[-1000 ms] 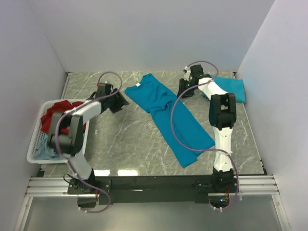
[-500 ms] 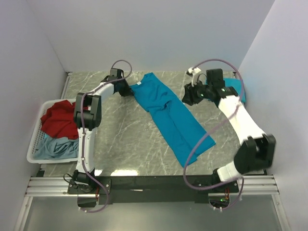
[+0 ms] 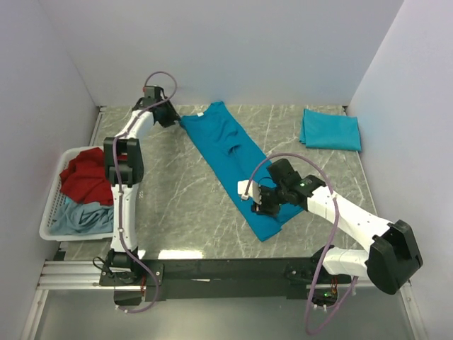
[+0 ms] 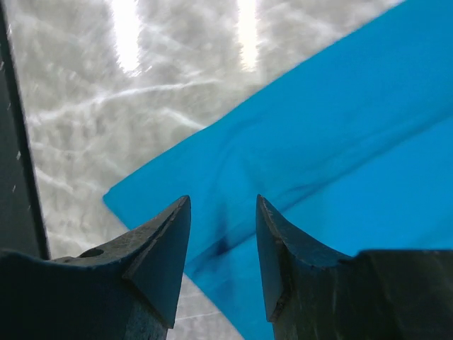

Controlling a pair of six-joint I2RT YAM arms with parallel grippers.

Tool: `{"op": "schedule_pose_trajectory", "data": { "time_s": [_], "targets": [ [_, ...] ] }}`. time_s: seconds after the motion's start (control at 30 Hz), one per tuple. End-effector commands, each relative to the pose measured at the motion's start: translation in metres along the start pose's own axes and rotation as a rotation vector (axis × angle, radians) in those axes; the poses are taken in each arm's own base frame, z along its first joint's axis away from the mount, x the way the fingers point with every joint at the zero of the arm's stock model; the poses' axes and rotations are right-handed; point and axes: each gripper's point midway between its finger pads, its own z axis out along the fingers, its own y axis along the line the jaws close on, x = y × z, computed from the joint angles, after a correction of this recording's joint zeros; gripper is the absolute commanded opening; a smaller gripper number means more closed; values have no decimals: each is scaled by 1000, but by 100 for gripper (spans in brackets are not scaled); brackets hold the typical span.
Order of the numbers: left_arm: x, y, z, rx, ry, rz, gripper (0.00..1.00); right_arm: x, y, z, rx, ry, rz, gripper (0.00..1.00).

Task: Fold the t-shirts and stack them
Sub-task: Fold the tshirt

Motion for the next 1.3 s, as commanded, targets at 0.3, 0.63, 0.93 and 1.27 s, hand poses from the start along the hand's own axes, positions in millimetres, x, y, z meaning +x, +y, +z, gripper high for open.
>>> {"op": "schedule_pose_trajectory", "data": {
  "time_s": [0.3,0.63,0.93,1.27],
  "targets": [
    [-64,-77,-222,307,-418,441,99,-43,-68,-80,139,-278,-102,53],
    [193,-178,-268,791,-133,1032,87,53,-62,-89,185,-173,-253,82],
    [418,-168,-274,868,107,1267,73,95,-57,-118,35,-275,-35,72],
    [498,-161,-254,703,202,1314,60,99,-51,-109,26,-356,89,66]
  ]
}}
